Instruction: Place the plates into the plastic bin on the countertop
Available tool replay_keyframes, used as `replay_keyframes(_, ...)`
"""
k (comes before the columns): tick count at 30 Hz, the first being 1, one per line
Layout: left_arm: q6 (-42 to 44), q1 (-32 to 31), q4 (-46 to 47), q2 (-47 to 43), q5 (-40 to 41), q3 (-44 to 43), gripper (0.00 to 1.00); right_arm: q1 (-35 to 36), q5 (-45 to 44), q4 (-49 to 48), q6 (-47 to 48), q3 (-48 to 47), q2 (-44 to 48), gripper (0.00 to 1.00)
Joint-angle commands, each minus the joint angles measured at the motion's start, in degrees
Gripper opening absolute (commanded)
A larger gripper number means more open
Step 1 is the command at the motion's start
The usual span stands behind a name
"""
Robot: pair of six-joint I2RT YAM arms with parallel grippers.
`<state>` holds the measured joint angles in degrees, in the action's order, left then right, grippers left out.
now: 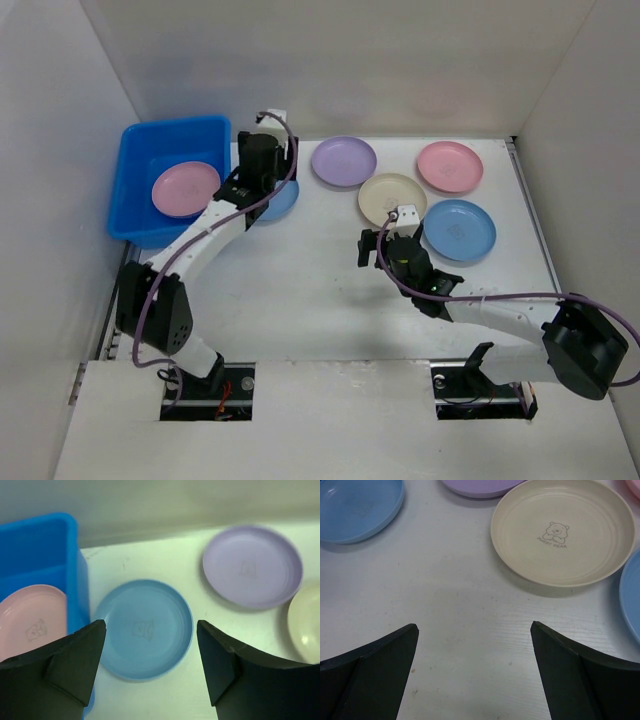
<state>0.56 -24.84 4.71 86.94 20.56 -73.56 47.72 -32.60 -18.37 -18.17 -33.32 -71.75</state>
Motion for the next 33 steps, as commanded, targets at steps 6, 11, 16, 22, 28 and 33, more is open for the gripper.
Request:
replay_keyframes(6, 12.3, 0.0, -2.2, 14.1, -10.4, -2.2, 0.70, 0.4, -0.8, -1.7, 0.3, -2.0, 0.6, 1.00)
replay_keyframes(11, 16.2, 0.2, -2.2, 20.8, -11.4, -5.5, 0.70, 0.4, -0.4, -1.7, 0.3, -2.2, -0.2, 1.00)
replay_keyframes(16, 16.8, 0.9, -3.7, 25.1, -14.6, -7.2, 0.69, -0.1, -0.2, -1.7, 0.5, -2.4, -1.2, 1.00)
replay_keyframes(22, 16.5, 1.3, -4.4, 28.2, -16.0, -7.7, 0.64, -0.1, -0.2, -1.7, 0.7, -2.9, -2.3, 1.00)
replay_keyframes(28, 15.8, 1.6, -7.2, 30.3, -18.4, -8.5, 0.62, -0.1, -0.4, -1.7, 0.9, -3.1, -2.7, 1.00)
replay_keyframes(33, 15.4, 1.6, -8.7, 31.5, -18.9, -8.8, 0.51, -0.1, -0.7, -1.7, 0.9, -2.7, -1.8, 1.00)
